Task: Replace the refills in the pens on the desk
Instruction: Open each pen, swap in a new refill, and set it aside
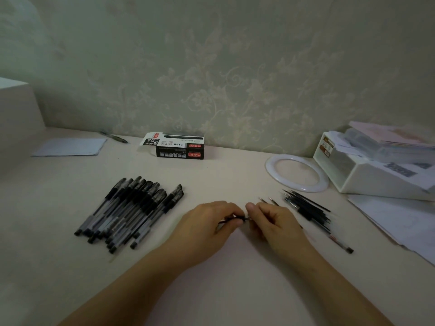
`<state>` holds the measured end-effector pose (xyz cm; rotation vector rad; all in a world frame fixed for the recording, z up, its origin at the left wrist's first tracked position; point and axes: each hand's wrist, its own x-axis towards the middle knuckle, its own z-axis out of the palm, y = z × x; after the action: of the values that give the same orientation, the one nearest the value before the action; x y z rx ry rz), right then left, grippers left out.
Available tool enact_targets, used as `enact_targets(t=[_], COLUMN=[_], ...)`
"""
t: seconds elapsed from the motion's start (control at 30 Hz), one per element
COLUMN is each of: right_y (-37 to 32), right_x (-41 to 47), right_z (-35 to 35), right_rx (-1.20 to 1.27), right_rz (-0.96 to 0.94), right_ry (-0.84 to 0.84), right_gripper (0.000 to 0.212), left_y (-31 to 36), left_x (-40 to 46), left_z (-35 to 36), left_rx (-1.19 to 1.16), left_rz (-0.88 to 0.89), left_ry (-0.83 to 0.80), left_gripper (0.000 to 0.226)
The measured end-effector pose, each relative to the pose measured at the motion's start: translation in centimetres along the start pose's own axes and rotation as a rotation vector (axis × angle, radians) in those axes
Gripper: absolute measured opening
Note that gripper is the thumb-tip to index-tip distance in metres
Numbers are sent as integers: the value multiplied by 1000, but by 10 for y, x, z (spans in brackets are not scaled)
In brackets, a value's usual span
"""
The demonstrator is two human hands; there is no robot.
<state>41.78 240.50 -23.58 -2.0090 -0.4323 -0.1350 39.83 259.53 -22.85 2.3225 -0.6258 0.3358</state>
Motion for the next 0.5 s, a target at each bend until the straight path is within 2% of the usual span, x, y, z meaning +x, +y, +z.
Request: enact_targets(t=[0.1, 0.13, 0.23, 0.3, 0.5], right_y=[-4, -4, -4, -2, -3], right_x=[-1, -1, 0, 0, -1], right_z=[0, 0, -2, -4, 0], right_rx=[41, 33, 63, 42, -38], right_rz=[-5, -7, -13, -30, -5], right_ry=[-3, -6, -26, -36, -1], right_gripper=[51, 45, 8, 11, 42], left_y=[0, -2, -6, -7, -4], left_x=[0, 0, 1, 2, 1], left_z=[1, 0, -1, -2, -1], left_rx=[12, 15, 7, 2, -15], left_rz=[4, -1, -23, -21, 4], left_ry=[29, 46, 93, 88, 37], left_gripper=[16, 16, 12, 11, 14])
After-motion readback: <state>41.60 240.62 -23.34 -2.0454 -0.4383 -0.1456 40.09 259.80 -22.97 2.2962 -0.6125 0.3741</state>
